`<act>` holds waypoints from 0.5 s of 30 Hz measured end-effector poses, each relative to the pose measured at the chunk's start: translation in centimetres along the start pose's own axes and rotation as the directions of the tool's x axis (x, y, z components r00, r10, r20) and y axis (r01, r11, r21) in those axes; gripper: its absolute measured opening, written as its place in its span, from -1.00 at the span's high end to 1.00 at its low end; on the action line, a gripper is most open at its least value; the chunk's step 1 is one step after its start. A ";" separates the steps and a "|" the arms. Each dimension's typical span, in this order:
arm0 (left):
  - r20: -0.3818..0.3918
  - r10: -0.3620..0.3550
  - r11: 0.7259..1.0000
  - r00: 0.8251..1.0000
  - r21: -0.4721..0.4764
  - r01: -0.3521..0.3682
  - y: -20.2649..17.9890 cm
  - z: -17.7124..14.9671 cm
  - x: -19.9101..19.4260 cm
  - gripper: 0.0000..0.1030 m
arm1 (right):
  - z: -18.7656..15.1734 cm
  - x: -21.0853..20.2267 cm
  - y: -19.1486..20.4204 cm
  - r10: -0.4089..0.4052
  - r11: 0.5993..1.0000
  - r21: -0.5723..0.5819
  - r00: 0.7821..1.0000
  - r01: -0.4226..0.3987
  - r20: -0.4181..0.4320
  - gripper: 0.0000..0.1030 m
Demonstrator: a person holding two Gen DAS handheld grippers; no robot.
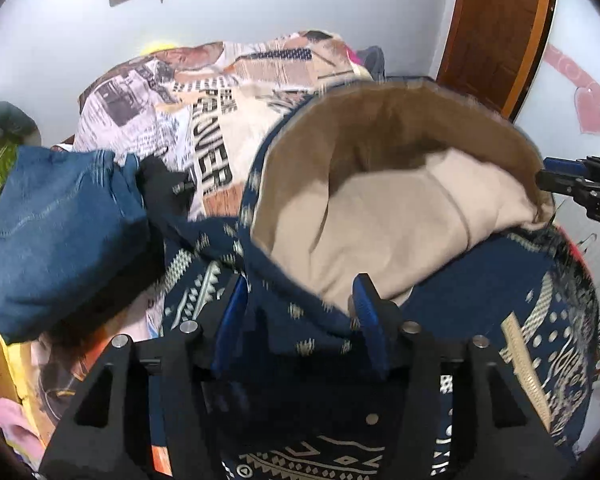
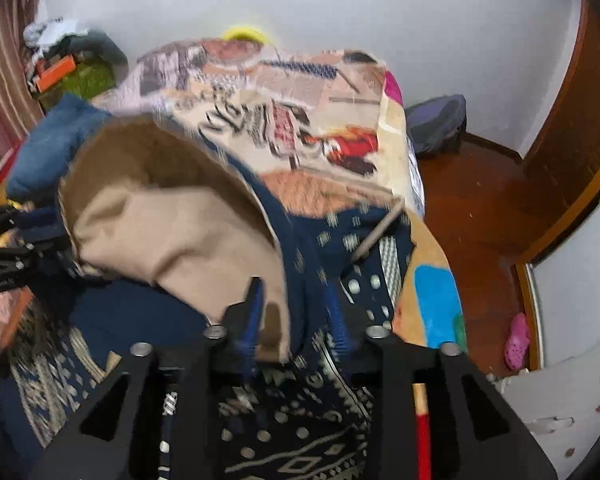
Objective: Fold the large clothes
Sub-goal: 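Fold the held hood down onto the hoodie body with both grippers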
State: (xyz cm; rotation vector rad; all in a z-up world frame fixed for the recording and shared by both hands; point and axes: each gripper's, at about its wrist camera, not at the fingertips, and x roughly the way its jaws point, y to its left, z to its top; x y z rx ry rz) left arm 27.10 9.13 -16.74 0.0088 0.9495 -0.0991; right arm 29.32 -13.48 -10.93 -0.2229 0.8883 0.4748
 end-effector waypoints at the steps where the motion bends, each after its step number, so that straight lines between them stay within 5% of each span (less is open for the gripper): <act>1: 0.005 -0.004 1.000 1.000 -0.003 0.004 0.1 0.5 -0.1 -0.05 | 0.5 -0.4 0.1 0.014 1.000 0.003 1.000 -0.014 0.024 0.10; 15: 0.045 -0.016 1.000 0.999 0.026 0.015 0.5 6.4 2.5 -0.10 | 5.4 2.5 3.0 0.097 0.993 -0.074 0.994 -0.094 0.039 0.04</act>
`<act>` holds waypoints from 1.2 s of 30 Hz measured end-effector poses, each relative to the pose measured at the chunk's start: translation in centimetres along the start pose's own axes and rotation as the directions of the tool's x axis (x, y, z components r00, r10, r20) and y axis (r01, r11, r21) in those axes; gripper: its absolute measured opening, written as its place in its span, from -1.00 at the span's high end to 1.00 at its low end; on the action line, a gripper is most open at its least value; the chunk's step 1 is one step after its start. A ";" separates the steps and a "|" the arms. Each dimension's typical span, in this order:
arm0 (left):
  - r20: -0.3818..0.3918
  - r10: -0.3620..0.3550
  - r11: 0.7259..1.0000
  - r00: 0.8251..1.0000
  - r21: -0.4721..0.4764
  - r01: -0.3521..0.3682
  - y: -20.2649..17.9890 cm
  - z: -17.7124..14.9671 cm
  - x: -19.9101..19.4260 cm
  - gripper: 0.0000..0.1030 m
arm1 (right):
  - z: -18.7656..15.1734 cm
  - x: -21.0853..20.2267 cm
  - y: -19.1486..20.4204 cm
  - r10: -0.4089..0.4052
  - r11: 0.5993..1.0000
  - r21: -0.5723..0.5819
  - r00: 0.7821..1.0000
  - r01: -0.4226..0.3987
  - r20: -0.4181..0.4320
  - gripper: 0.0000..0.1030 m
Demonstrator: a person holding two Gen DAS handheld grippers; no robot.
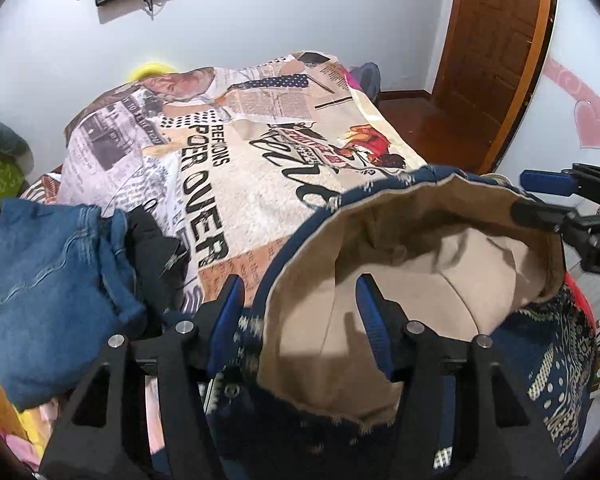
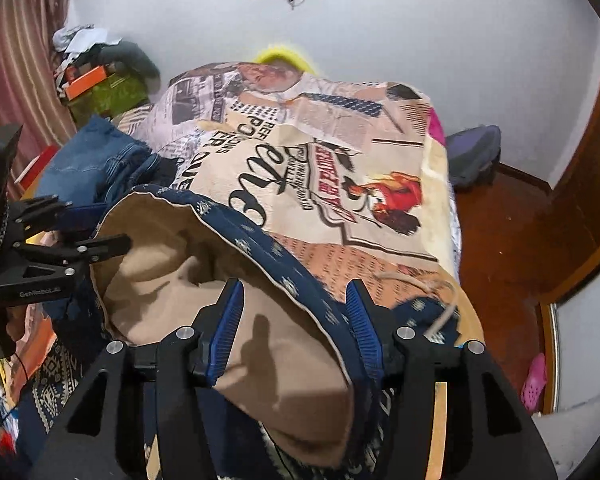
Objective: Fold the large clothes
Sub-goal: 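Fold the held hood down onto the hoodie body with both grippers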
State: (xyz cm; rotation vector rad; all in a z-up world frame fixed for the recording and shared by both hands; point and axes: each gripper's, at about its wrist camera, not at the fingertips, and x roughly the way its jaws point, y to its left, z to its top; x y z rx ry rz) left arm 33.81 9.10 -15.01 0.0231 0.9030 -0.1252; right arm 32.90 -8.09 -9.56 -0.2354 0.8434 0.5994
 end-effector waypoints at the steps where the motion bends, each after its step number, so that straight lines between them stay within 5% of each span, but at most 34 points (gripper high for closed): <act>1: 0.002 -0.006 1.000 1.000 0.002 0.006 0.0 0.3 0.3 -0.10 | 0.1 0.2 0.1 0.003 1.000 -0.007 1.000 -0.003 -0.002 0.04; 5: 0.011 -0.026 0.999 1.000 -0.019 0.026 0.2 1.2 1.5 -0.10 | 0.9 1.8 0.6 0.010 1.000 -0.020 1.000 -0.010 -0.011 0.04; 8: 0.016 -0.047 0.998 0.999 -0.042 0.048 0.4 1.7 1.9 0.11 | 1.3 2.7 0.5 0.043 0.999 0.013 0.999 -0.043 -0.015 0.04; 11: 0.009 -0.078 0.995 0.997 -0.054 0.079 0.4 2.0 2.1 0.53 | 1.5 3.1 0.2 0.079 0.996 0.040 0.997 -0.078 -0.013 0.10; 13: -0.004 -0.114 0.992 0.993 -0.058 0.114 0.3 1.9 2.1 0.80 | 1.5 3.1 0.3 0.095 0.994 0.046 0.995 -0.095 -0.013 0.55; 15: -0.006 -0.139 0.988 0.990 -0.063 0.138 0.2 1.7 1.8 0.83 | 1.6 3.0 0.2 0.122 0.991 0.055 0.992 -0.121 -0.017 0.80; 22: 0.003 -0.234 0.970 0.972 -0.074 0.233 -1.0 0.4 -1.5 0.89 | 1.0 -0.1 -0.1 0.162 0.982 0.093 0.987 -0.163 0.021 0.86; 36: 0.011 -0.278 0.961 0.961 0.009 0.278 -6.8 -4.6 -9.2 0.89 | -4.7 -8.4 1.0 0.116 0.989 0.078 0.990 -0.123 0.083 0.87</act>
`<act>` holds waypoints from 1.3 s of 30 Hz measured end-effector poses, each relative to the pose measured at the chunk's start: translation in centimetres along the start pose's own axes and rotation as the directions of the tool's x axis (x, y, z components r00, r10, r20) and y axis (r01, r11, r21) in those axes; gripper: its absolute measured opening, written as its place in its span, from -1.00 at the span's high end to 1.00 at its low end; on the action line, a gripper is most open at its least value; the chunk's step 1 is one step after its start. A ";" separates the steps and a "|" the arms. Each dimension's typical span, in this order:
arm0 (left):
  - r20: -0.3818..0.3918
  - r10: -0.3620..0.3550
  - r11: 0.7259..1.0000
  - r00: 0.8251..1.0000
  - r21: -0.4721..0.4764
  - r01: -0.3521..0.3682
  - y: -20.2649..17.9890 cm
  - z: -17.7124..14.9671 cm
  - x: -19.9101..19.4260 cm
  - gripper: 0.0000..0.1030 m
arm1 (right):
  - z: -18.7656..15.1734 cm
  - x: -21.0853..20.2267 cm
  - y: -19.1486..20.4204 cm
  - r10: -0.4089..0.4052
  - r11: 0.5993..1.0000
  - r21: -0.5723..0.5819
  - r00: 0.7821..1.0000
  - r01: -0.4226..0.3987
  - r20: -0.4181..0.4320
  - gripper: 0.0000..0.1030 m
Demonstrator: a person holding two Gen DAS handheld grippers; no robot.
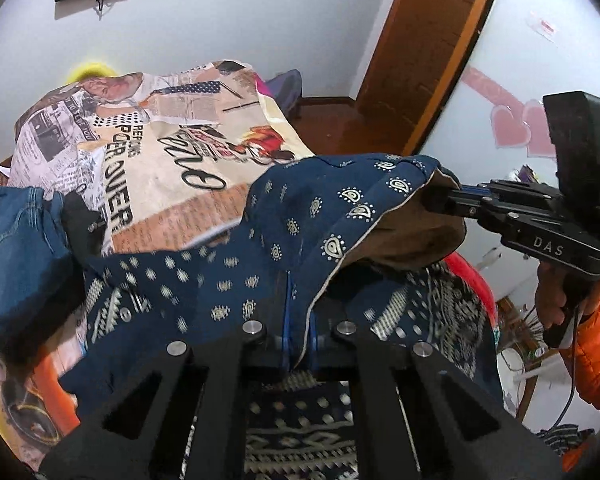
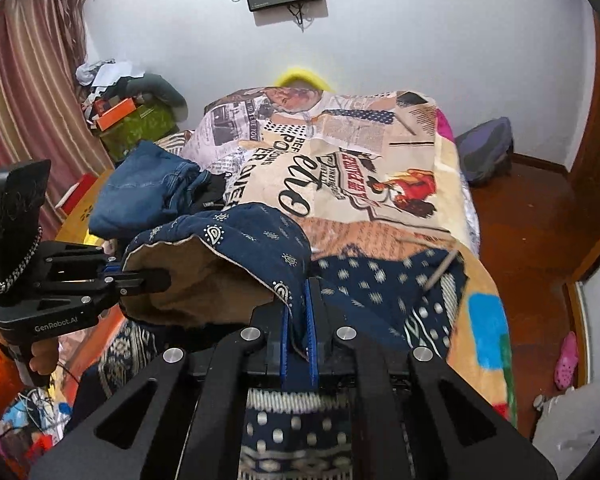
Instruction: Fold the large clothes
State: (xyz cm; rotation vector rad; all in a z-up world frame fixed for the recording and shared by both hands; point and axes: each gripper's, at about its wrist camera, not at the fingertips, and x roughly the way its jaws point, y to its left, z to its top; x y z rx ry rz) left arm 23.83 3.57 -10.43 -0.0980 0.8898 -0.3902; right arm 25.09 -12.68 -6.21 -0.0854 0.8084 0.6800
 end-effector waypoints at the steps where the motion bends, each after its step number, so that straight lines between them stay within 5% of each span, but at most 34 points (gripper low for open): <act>1: -0.002 0.004 1.000 1.000 0.003 -0.004 -0.5 -0.5 -0.2 0.89 | -0.4 -0.3 0.1 -0.004 1.000 -0.002 1.000 0.004 -0.001 0.87; 9: -0.052 0.000 1.000 0.999 -0.007 0.000 -1.9 -4.2 -0.2 0.89 | -4.1 -1.8 0.7 -0.009 1.000 0.026 1.000 0.010 -0.030 0.87; 14: -0.088 0.061 0.998 0.994 0.036 -0.058 -2.9 -6.7 0.6 0.84 | -7.0 -1.1 1.0 -0.005 0.999 0.048 0.996 0.010 -0.090 0.87; 17: -0.126 0.068 0.997 0.990 0.035 -0.064 -3.0 -8.2 1.5 0.53 | -8.7 -0.4 1.2 -0.002 0.998 0.062 0.992 0.010 -0.128 0.87; 19: -0.151 0.067 0.998 0.986 0.018 -0.065 -2.8 -9.1 2.1 0.10 | -9.5 0.0 1.2 -0.010 0.998 0.060 0.988 0.019 -0.153 0.87; 24: -0.218 0.079 0.997 0.973 0.016 -0.078 -2.6 -11.0 3.1 0.03 | -10.7 0.7 1.1 -0.028 0.997 0.062 0.975 0.043 -0.219 0.84; 28: -0.203 0.104 0.994 0.974 0.051 -0.096 -3.0 -11.3 2.1 -0.12 | -10.6 0.2 1.0 -0.002 0.996 0.089 0.963 0.027 -0.268 0.83; 33: -0.147 0.113 0.993 0.983 0.058 -0.106 -3.0 -10.5 -0.5 -0.21 | -9.3 -2.2 1.6 0.002 0.998 0.066 0.976 0.013 -0.219 0.74; 39: -0.026 0.113 0.993 0.993 0.027 -0.112 -2.2 -7.9 -3.9 -0.38 | -6.9 -5.0 2.8 -0.016 1.000 0.008 0.997 0.017 -0.069 0.26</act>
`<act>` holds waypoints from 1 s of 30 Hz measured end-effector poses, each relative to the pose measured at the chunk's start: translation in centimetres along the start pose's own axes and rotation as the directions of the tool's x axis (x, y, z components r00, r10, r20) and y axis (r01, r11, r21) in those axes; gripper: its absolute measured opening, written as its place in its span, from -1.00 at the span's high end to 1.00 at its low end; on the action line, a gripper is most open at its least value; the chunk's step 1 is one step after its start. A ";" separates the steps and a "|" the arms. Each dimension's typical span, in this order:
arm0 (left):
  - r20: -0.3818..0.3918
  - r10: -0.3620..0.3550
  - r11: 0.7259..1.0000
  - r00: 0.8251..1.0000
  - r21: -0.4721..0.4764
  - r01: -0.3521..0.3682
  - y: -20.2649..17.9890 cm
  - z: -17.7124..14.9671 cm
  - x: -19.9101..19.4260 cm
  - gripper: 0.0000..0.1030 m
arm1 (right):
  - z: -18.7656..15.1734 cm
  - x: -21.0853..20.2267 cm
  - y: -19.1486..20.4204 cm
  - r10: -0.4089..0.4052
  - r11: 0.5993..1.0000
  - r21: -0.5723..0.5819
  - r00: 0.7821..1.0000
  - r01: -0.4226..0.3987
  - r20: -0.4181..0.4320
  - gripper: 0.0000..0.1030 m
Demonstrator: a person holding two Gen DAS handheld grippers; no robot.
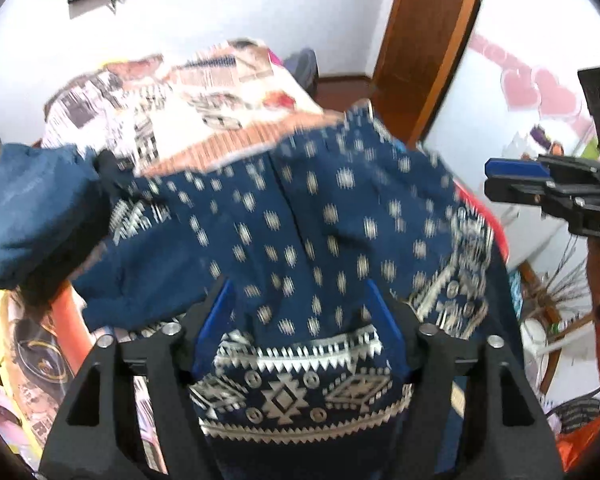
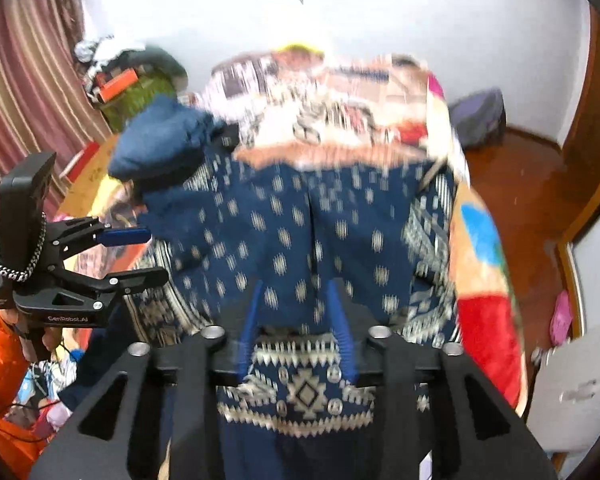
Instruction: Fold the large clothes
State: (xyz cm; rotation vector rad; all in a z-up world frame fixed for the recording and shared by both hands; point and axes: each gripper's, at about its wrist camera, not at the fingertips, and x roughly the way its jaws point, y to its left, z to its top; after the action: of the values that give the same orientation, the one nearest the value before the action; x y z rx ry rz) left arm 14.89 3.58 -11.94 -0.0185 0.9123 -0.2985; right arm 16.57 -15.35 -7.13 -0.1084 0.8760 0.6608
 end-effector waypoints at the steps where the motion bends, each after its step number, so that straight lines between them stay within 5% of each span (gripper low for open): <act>1: 0.025 0.011 1.000 1.000 -0.001 -0.011 0.2 0.6 -0.4 -0.41 | 0.6 -0.1 0.2 -0.003 1.000 -0.006 1.000 0.003 0.023 0.18; 6: 0.074 0.060 0.998 0.995 -0.026 -0.058 1.0 4.1 0.1 -0.42 | 3.0 0.9 0.6 -0.010 1.000 -0.001 0.996 0.010 0.086 0.13; 11: 0.068 0.049 0.995 0.996 -0.093 -0.043 1.5 6.0 2.5 -0.42 | 3.5 4.7 0.9 0.012 0.999 0.037 0.999 -0.013 0.034 0.13; 21: -0.149 0.052 0.996 0.987 -0.070 -0.063 1.7 2.1 12.0 -0.60 | -0.9 10.8 -0.1 -0.030 0.998 0.044 0.984 0.038 -0.177 0.12; 30: -0.085 0.058 0.994 0.995 -0.085 -0.066 2.9 3.1 8.2 -0.65 | 0.7 7.2 -1.0 -0.006 0.999 0.033 0.991 0.010 -0.133 0.11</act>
State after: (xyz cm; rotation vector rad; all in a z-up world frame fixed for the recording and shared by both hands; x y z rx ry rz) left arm 22.76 3.85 -16.79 -0.0586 1.0058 -0.2025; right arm 20.88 -12.35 -12.23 -0.1268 1.0139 0.6363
